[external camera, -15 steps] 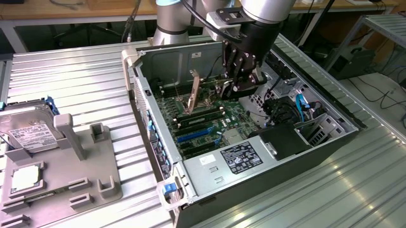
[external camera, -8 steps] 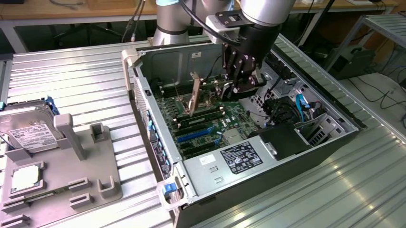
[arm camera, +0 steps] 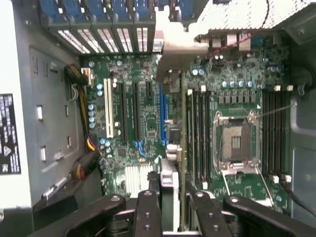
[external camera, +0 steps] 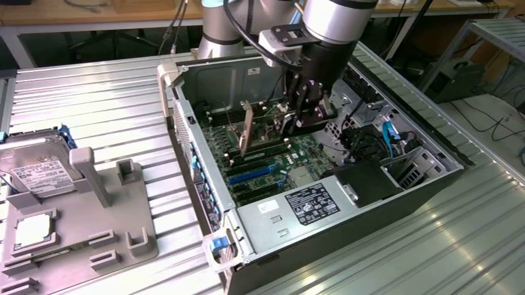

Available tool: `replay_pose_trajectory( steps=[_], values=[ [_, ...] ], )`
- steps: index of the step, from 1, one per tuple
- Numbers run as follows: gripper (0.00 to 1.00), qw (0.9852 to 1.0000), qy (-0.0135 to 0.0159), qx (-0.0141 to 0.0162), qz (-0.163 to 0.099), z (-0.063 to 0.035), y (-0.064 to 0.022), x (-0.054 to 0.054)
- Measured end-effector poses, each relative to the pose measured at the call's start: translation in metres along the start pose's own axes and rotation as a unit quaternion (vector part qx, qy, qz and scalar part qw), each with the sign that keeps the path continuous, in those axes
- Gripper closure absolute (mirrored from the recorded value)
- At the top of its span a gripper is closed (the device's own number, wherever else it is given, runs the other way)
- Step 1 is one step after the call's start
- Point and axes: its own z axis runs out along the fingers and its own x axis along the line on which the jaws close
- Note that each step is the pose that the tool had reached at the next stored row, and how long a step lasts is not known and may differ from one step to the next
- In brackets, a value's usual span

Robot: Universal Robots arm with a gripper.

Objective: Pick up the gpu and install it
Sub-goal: 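Insert the gpu into the slot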

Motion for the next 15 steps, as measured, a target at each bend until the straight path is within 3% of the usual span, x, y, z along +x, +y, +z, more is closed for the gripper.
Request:
replay_pose_trajectory(
  steps=[5,8,15],
  values=[
    [0.72,0.9999,0.0001,-0.0008,-0.013,0.0105,0.0021,0.000],
    [0.72,0.9998,-0.0022,-0.0010,-0.018,0.0154,0.0036,-0.001],
    [0.72,0.9997,-0.0022,-0.0013,-0.023,0.0277,0.0075,-0.001]
  ],
)
